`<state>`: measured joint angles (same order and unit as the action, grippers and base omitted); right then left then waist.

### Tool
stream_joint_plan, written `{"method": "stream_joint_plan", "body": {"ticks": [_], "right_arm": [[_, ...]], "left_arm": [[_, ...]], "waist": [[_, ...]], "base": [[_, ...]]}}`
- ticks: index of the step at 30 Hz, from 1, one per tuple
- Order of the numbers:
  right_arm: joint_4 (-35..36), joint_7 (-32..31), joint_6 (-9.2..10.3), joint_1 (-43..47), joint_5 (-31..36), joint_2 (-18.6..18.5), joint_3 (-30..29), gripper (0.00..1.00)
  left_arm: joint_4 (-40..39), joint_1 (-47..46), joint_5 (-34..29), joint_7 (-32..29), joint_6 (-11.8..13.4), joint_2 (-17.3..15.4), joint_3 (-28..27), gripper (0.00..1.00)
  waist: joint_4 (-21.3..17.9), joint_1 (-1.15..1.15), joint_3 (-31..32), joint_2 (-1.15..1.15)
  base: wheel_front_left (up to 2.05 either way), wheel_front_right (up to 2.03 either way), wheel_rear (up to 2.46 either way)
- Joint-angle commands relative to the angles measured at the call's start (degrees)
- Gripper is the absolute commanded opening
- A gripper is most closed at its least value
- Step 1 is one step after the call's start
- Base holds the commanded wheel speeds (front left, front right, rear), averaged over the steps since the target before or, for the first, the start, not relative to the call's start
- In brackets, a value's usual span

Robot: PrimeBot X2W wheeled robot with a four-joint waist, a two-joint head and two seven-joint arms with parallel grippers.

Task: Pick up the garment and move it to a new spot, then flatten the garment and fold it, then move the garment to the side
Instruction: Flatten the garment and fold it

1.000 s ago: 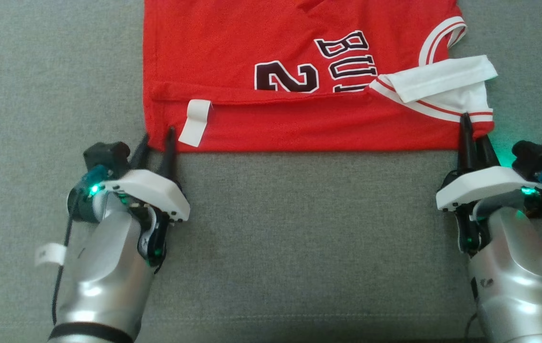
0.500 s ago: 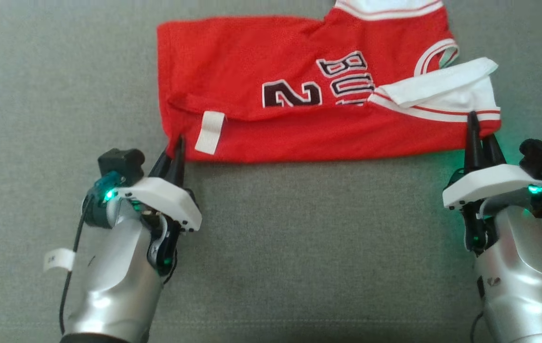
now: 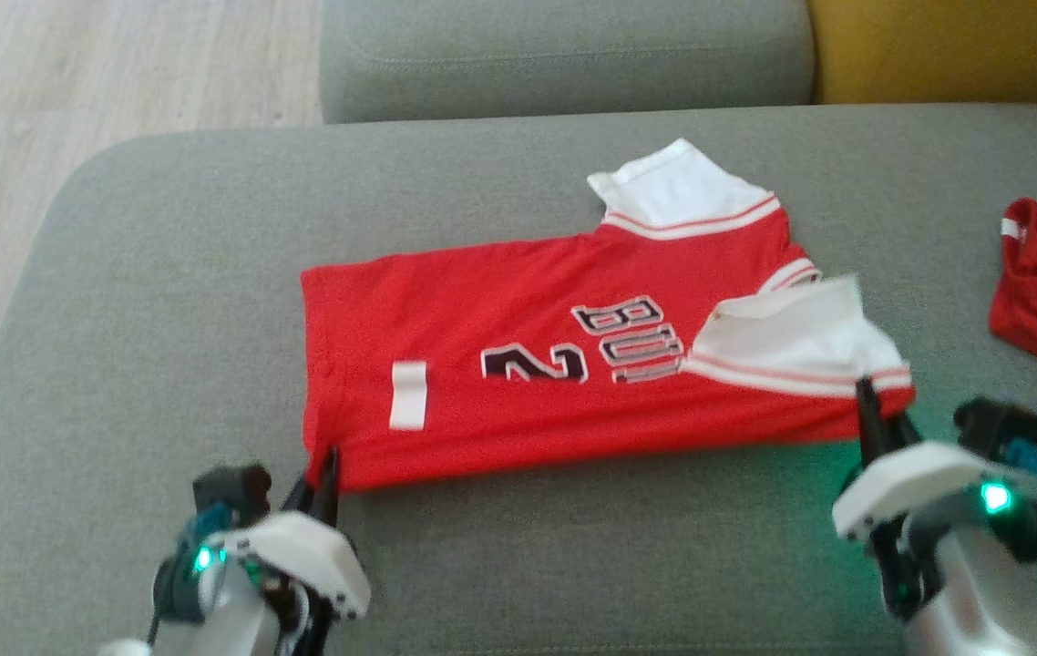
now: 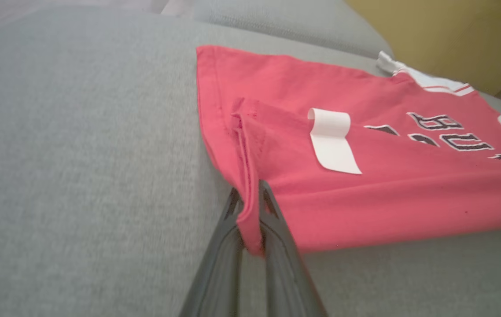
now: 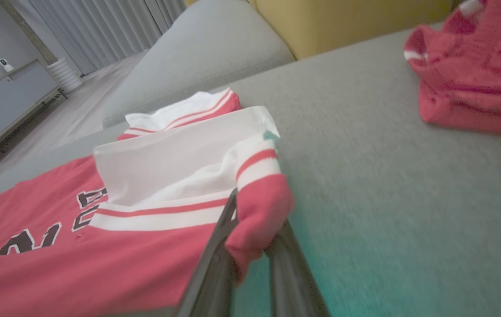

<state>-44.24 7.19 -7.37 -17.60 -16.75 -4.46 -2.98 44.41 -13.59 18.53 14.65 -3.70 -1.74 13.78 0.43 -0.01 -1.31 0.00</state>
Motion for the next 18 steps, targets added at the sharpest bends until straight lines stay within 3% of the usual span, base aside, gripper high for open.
{"method": "stream_joint_plan", "body": {"ticks": [1,2,3,4,11,18], "right_arm": [[2.4,0.1,-0.12,-1.0,-0.5,-0.5,1.1,0.0],[3.0,0.1,-0.12,0.1,-0.6,-0.4,1.1,0.56],[3.5,0.3,-0.12,0.9,-0.7,-0.3,1.1,1.0],[4.1,0.4,-0.12,1.5,-0.6,-0.2,1.1,1.0],[8.2,2.4,-0.12,-0.4,3.0,-0.4,-0.9,1.0],[10.4,0.9,-0.12,-7.6,5.1,0.3,0.9,1.0]], "left_arm": [[-1.3,-1.7,-0.2,0.3,0.8,-1.3,-2.6,0.0],[-1.3,-1.2,-0.2,0.3,1.0,-1.3,-2.6,0.01],[-1.4,-0.9,-0.4,0.3,1.2,-1.3,-2.6,0.51],[-1.5,-0.7,-0.6,0.3,1.4,-1.3,-2.6,1.0],[-3.9,-5.3,-3.0,0.3,2.0,-1.7,-3.1,1.0],[0.5,-17.8,-4.6,-3.3,-1.0,-6.5,-1.9,1.0]], "waist": [[-0.3,0.01,-0.5,0.0],[-0.3,0.01,-0.9,0.0],[-0.4,0.01,-1.4,0.0],[-0.4,0.01,-1.8,0.0],[0.2,0.01,-5.4,0.0],[-0.5,0.01,-9.5,0.0]], "base": [[0.0,0.0,0.0],[0.0,0.0,0.0],[0.0,0.0,0.0],[0.0,0.0,0.0],[0.0,0.0,0.0],[0.0,0.0,0.0]]}}
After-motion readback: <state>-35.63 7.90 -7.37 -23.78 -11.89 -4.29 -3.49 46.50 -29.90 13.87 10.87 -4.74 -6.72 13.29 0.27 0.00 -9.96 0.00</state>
